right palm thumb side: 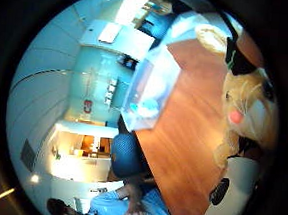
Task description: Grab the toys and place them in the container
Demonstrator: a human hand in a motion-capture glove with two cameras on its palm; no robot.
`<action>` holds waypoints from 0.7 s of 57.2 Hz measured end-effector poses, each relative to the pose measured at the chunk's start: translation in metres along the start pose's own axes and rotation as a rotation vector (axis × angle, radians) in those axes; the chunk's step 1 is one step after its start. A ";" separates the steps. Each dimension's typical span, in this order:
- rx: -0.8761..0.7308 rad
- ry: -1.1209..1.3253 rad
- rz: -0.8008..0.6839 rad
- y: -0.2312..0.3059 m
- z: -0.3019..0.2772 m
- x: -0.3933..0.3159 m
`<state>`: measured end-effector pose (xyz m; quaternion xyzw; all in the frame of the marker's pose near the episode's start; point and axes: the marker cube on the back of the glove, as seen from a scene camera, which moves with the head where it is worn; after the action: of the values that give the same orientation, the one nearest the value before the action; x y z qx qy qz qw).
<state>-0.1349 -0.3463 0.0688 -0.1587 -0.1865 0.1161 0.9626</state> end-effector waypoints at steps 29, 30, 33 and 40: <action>0.156 -0.129 -0.205 -0.093 0.002 -0.185; 0.153 -0.134 -0.206 -0.096 0.005 -0.192; 0.143 -0.148 -0.208 -0.105 0.014 -0.215; 0.123 -0.132 -0.228 -0.113 0.029 -0.243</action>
<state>-0.3478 -0.5119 0.0553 -0.0693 -0.2586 0.0272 0.9631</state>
